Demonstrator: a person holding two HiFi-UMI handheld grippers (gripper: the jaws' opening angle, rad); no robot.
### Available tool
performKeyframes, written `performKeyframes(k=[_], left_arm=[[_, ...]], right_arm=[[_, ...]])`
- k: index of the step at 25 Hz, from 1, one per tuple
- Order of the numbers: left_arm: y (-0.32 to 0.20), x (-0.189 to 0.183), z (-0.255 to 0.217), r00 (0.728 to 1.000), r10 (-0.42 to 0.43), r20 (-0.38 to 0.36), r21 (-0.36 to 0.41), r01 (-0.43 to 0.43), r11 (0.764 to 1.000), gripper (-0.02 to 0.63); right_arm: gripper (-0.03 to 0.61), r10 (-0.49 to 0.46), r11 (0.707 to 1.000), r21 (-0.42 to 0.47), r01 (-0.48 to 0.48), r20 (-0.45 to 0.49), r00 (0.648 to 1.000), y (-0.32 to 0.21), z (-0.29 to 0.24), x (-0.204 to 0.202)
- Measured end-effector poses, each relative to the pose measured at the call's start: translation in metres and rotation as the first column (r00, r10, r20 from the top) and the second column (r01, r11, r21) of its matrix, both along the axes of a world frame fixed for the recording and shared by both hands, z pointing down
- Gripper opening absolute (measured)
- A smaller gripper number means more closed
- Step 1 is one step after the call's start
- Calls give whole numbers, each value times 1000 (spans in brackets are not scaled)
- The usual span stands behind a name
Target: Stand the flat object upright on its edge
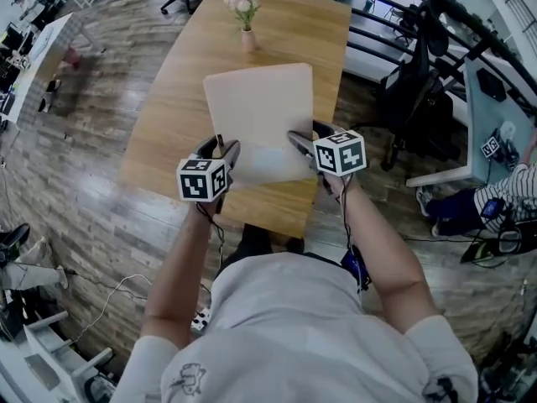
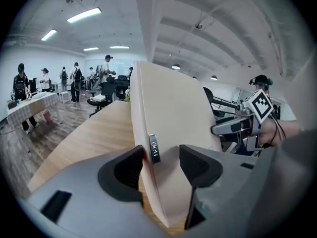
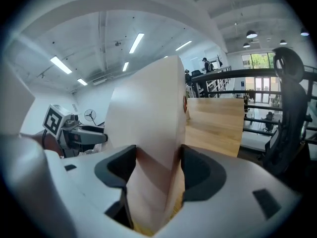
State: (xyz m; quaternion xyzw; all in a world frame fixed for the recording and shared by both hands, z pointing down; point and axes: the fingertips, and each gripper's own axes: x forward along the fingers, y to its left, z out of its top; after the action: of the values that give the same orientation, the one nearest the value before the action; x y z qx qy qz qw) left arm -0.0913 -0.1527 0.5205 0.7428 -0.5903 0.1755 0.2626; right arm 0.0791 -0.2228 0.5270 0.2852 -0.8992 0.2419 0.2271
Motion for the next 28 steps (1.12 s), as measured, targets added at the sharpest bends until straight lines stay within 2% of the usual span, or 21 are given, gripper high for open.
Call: performKeyframes(k=[5, 8, 15, 19, 28], left_arm=[[10, 2, -41, 999, -7, 49, 84, 3, 996, 238], [13, 4, -64, 997, -13, 72, 131, 4, 991, 238], [1, -4, -94, 994, 10, 106, 201, -31, 979, 238], [-9, -16, -93, 993, 43, 113, 223, -67, 972, 238], [-59, -60, -103, 984, 126, 127, 278, -157, 947, 238]], right_arm=[[288, -3, 992, 128, 1, 17, 1000, 11, -45, 2], [287, -4, 984, 176, -3, 37, 999, 15, -68, 4], [285, 35, 970, 237, -53, 78, 996, 10, -95, -1], [284, 69, 956, 279, -87, 76, 995, 8, -96, -10], [282, 160, 925, 335, -177, 80, 984, -27, -107, -50]])
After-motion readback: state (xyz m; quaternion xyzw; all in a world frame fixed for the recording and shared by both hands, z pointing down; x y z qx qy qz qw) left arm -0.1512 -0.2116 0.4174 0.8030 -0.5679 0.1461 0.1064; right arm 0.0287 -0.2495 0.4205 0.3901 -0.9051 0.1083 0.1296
